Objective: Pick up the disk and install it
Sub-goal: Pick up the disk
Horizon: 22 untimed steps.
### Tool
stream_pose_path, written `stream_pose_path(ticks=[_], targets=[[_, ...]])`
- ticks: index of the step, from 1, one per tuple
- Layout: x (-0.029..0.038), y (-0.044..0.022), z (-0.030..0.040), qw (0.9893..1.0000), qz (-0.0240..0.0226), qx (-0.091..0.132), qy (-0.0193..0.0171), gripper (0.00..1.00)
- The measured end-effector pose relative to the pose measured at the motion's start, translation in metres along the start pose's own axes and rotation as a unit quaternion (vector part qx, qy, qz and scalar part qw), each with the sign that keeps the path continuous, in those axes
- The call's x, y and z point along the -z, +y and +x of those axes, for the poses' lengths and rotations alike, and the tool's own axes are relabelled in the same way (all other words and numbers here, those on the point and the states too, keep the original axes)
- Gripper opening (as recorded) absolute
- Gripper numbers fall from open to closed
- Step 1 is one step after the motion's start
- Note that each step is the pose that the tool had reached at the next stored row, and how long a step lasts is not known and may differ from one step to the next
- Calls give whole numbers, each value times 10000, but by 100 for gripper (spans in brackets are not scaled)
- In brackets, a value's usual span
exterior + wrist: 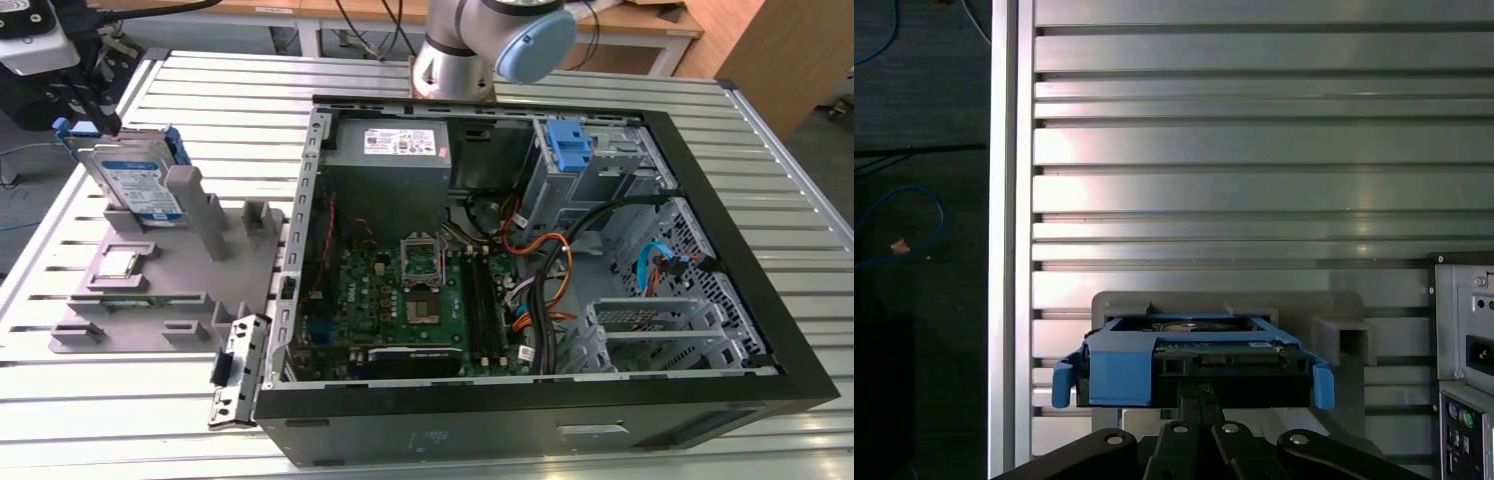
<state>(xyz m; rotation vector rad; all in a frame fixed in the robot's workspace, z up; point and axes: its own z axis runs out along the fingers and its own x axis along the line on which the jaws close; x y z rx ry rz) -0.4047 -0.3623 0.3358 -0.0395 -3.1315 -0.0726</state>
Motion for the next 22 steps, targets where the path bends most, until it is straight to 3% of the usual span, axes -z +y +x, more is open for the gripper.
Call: stream_pose_path(ticks=[22], targets=[[42,2,0,10000,-2,0,0,10]])
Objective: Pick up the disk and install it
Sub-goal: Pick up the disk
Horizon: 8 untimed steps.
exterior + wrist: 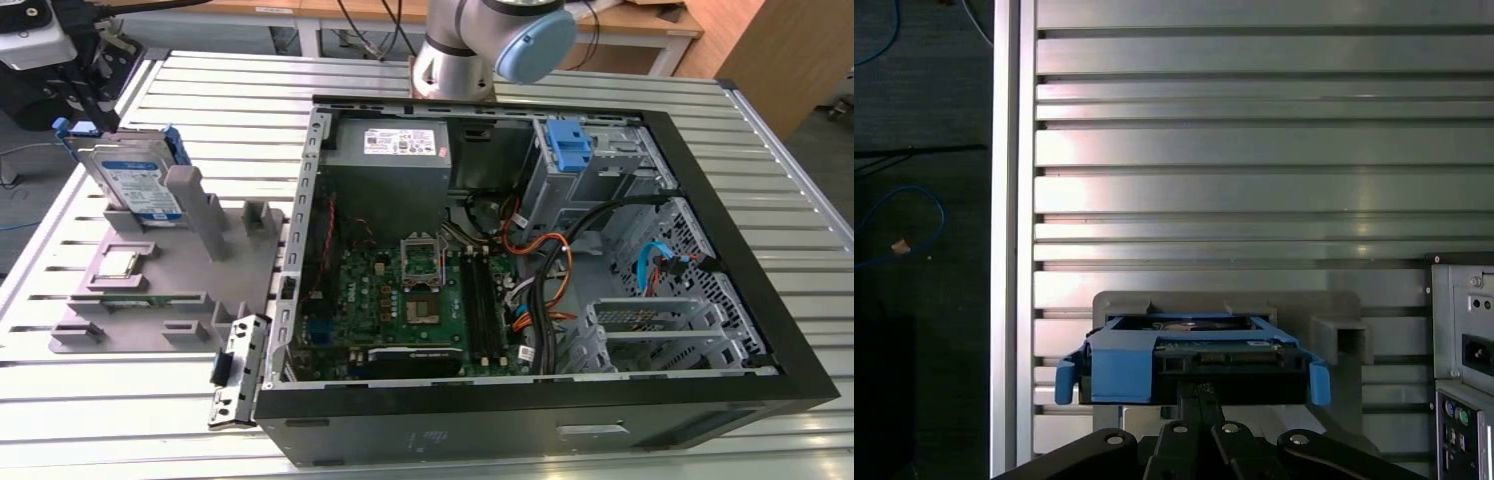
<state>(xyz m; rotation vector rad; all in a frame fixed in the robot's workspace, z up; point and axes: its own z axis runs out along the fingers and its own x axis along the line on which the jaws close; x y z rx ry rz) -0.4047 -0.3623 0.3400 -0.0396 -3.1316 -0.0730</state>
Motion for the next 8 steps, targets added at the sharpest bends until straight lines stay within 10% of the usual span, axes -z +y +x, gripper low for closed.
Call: stream_pose_path(ticks=[8], targets=[[0,0,0,9999,1,107,5,10]])
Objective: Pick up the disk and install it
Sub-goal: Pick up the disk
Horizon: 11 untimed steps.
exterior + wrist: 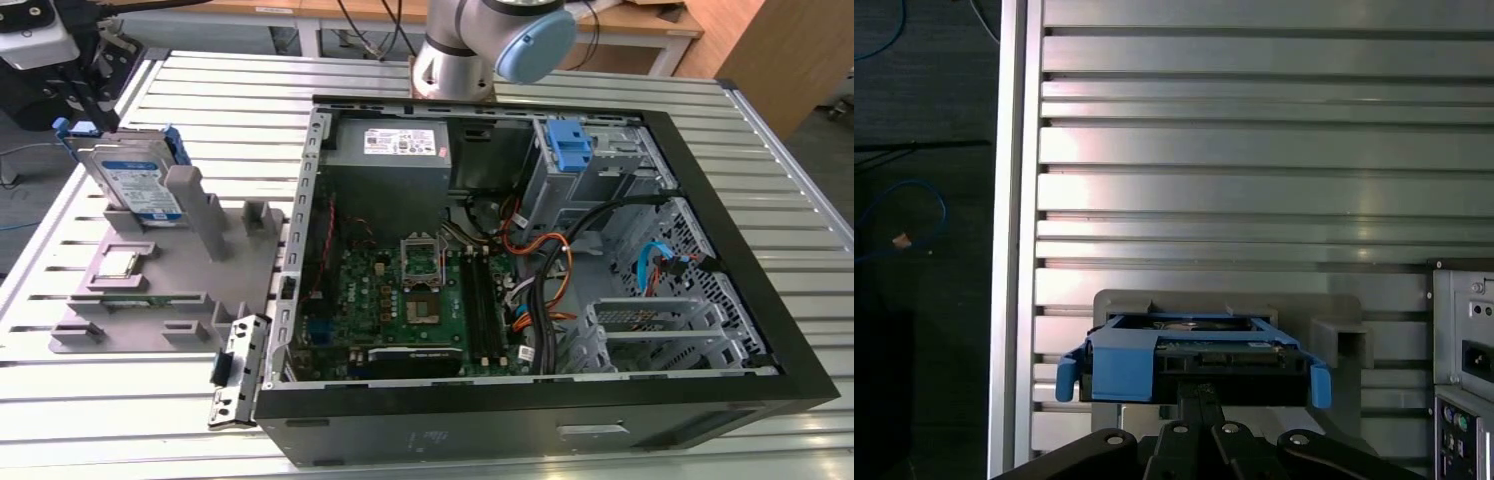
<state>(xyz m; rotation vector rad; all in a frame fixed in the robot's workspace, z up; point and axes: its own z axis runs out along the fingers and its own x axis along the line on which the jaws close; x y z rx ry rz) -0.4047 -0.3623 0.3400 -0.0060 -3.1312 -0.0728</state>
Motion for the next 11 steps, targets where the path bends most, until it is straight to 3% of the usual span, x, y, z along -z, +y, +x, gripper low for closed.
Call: stream_pose_path(ticks=[11], targets=[[0,0,0,9998,2,179,8,10]])
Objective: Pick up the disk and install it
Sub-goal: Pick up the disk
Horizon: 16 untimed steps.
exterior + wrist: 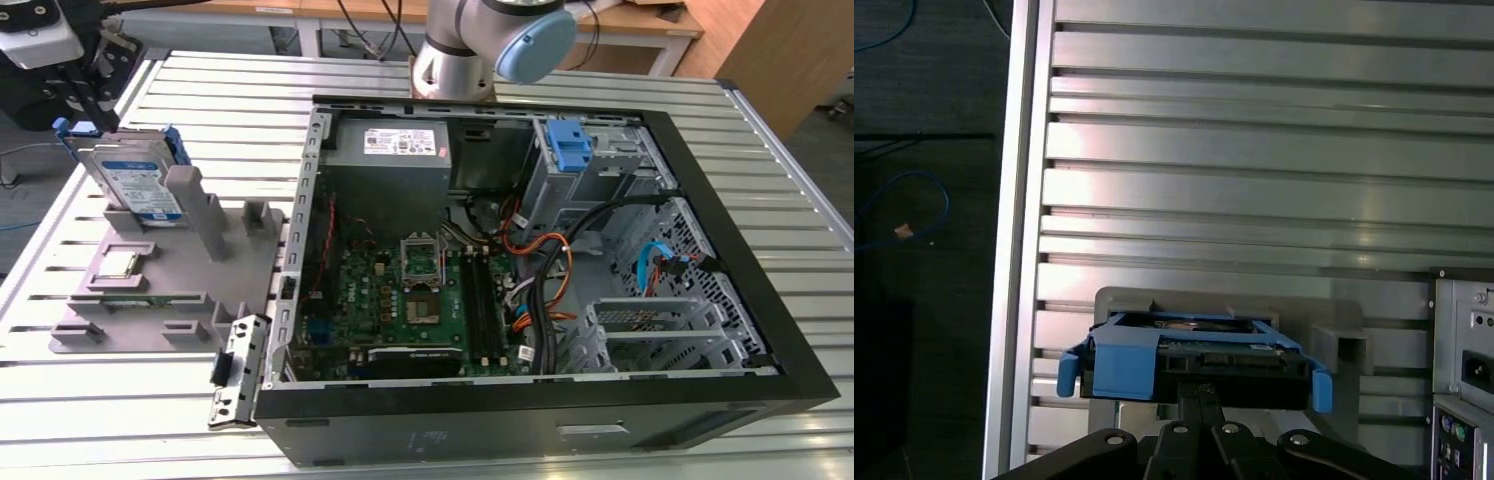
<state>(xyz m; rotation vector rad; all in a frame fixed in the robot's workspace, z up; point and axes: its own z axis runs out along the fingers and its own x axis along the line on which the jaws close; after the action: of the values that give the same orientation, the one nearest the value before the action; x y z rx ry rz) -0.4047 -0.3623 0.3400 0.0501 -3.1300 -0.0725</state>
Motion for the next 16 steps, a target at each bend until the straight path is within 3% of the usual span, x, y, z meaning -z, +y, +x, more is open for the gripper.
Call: stream_pose_path(ticks=[4,9,16], targets=[[0,0,0,10000,0,20,1,10],[-1,0,0,9997,2,245,11,10],[-1,0,0,9997,3,254,12,10]])
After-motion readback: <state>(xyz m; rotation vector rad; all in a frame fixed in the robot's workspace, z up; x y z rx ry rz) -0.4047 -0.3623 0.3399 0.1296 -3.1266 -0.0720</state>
